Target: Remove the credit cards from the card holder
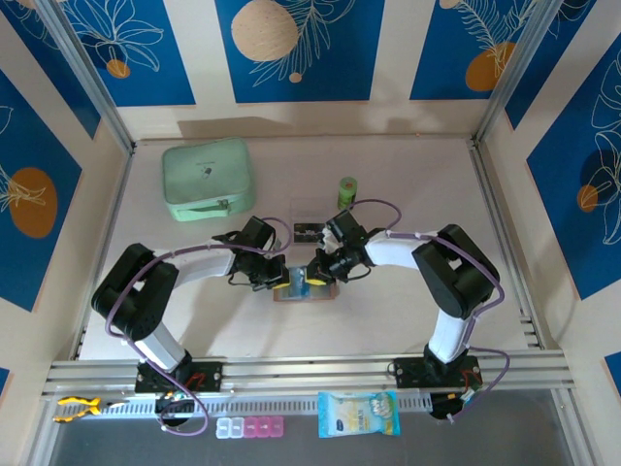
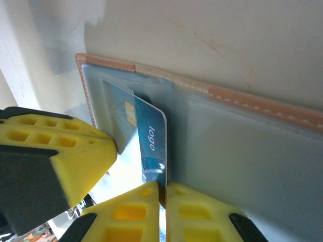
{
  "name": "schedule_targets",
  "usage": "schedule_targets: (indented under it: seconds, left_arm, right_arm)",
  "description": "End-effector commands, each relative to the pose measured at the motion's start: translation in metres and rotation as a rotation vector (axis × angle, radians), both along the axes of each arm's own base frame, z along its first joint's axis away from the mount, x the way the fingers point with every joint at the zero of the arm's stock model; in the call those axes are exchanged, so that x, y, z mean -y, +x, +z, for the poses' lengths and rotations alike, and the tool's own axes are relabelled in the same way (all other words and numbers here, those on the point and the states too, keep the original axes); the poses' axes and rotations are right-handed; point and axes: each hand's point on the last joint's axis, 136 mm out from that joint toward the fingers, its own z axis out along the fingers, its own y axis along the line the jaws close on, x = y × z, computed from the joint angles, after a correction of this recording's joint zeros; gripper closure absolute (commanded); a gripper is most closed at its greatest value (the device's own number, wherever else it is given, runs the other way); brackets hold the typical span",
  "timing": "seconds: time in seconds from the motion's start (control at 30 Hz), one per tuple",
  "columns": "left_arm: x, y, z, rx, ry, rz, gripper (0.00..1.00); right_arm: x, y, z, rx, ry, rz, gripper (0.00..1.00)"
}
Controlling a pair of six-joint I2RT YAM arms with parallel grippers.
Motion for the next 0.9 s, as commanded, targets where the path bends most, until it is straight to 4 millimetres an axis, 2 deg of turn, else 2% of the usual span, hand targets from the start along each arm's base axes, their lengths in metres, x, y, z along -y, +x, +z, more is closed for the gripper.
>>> schedule_targets:
  seconds: [0.0, 0.3, 0.53, 0.77, 0.87]
  left_arm:
    - [-0.01, -0.008, -0.013, -0.032, 0.059, 0.008, 0.99]
    - [-0.007, -0.004, -0.01, -0.017, 0.043, 0.01, 0.98]
    - [0.003, 0.005, 0.01, 0.028, -0.013, 0.007, 0.9]
    - [0.002, 0.011, 0.031, 0.072, -0.047, 0.02, 0.89]
    - [-0.002, 0.015, 0.035, 0.085, -0.052, 0.033, 0.88]
  right_arm:
    - [0.016, -0.004, 0.004, 0.013, -0.053, 0.004, 0.91]
    - [0.032, -0.001, 0.028, 0.092, -0.11, 0.051, 0.96]
    - [0.04, 0.008, 0.052, 0.198, -0.143, 0.13, 1.0]
    - [0.052, 0.023, 0.072, 0.423, -0.24, 0.401, 1.0]
    - [0.059, 0.036, 0.078, 0.523, -0.297, 0.532, 1.0]
